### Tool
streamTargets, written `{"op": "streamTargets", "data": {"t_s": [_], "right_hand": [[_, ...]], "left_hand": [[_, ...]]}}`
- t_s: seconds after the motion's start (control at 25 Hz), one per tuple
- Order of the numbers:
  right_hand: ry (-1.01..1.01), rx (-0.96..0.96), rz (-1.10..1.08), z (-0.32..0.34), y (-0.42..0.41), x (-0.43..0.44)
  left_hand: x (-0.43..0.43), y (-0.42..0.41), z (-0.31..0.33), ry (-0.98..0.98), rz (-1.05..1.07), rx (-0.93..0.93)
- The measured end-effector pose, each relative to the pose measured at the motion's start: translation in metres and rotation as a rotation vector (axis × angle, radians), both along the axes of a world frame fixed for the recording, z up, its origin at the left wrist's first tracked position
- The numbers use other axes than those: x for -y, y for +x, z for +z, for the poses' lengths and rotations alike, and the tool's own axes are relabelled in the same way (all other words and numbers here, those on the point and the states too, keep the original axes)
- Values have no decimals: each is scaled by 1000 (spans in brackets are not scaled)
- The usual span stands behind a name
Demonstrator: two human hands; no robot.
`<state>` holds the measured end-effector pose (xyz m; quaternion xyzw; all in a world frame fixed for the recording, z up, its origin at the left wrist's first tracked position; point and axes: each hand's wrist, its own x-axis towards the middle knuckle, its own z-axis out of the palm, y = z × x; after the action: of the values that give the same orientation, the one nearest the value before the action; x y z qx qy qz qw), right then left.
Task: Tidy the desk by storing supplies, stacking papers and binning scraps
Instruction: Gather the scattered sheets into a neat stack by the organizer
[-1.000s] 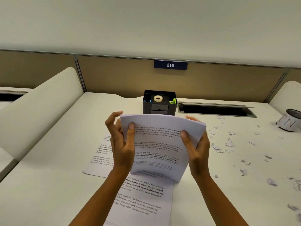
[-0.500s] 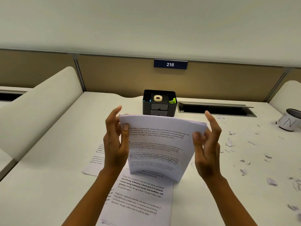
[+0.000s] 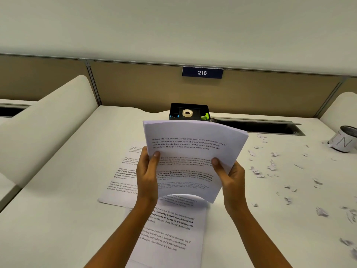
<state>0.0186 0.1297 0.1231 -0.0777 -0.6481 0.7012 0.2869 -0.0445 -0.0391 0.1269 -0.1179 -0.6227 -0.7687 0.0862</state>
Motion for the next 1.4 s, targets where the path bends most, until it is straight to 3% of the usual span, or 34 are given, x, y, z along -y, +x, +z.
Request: {"op": "streamTargets", "data": {"t_s": [0.24,0.52,0.76,0.92,1.12,1.28,1.4], "right_hand": [[42,129,-15,-21,-1,2],[24,149,-22,-33,1,0],[164,281,-27,-61,10,7],[280,244,-103,-48,19,6],[260,271,-227,-45,35,-17],[232,412,-254,-55,53,-39],[214,525,-274,-68,64,-51]], "left_hand": [[5,-1,-10,-52,4,30],[3,4,-20,-15,-29,71],[7,11,-50,-203,-63,231],[21,0,-53,-613,0,222],[40,-2,-78,-1246,51,447],[29,18,-84,-1476,95,452],[23,22,-88,-1540,120,476]]}}
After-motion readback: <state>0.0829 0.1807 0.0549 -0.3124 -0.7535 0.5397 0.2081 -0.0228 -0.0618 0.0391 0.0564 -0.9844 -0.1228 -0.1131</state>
